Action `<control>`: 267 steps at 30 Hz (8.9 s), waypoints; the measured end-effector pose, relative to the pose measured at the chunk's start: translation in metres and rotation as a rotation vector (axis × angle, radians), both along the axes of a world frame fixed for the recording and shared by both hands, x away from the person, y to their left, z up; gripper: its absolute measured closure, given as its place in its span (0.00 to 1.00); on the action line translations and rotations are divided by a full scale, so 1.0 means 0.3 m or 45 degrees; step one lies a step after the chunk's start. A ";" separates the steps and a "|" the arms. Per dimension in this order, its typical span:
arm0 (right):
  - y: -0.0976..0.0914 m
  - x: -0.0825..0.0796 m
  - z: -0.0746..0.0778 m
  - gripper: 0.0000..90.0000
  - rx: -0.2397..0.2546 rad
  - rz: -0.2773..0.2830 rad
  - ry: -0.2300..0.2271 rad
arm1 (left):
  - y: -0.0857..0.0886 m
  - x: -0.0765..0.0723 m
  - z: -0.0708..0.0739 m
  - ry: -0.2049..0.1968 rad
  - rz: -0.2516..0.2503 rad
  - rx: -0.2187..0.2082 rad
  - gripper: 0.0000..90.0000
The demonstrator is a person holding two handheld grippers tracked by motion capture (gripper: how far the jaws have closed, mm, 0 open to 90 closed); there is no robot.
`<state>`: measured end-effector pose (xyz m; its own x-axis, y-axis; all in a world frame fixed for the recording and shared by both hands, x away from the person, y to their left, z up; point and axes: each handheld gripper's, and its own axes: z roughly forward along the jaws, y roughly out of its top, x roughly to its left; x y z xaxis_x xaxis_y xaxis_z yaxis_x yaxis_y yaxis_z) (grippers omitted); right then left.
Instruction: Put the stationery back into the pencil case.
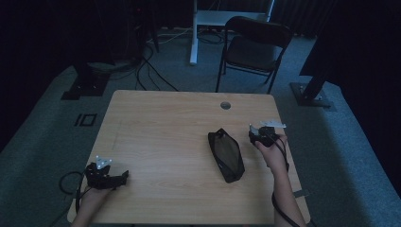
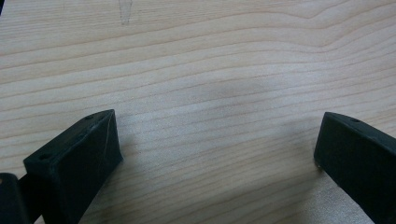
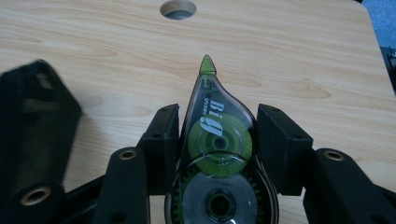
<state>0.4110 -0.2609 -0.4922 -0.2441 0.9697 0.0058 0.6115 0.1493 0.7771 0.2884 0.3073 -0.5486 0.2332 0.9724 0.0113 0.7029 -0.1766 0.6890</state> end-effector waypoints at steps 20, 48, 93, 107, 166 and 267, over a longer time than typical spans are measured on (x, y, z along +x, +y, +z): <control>0.109 -0.086 0.143 0.56 0.004 0.071 -0.038 | 0.000 0.000 0.000 0.000 0.000 0.000 0.01; 0.326 -0.166 0.155 0.56 0.053 0.159 0.021 | 0.000 0.000 0.000 0.000 0.000 0.000 0.01; 0.415 -0.109 -0.016 0.56 -0.038 0.046 0.289 | 0.000 0.000 0.000 0.000 0.000 0.000 0.01; 0.411 -0.091 -0.024 0.56 -0.048 0.038 0.328 | 0.000 0.000 0.000 0.000 0.000 0.001 0.01; 0.385 -0.149 0.113 0.49 0.073 0.110 0.201 | 0.000 0.000 0.000 0.000 0.000 0.000 0.01; -0.080 -0.354 -0.202 0.20 -0.005 -0.030 0.077 | 0.001 0.000 0.000 0.000 -0.003 0.003 0.01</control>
<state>0.3049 -0.2849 -0.5527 -0.2204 0.9753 0.0158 0.6610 0.1375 0.7377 0.2883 0.3076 -0.5486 0.2355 0.9718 0.0136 0.7027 -0.1799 0.6883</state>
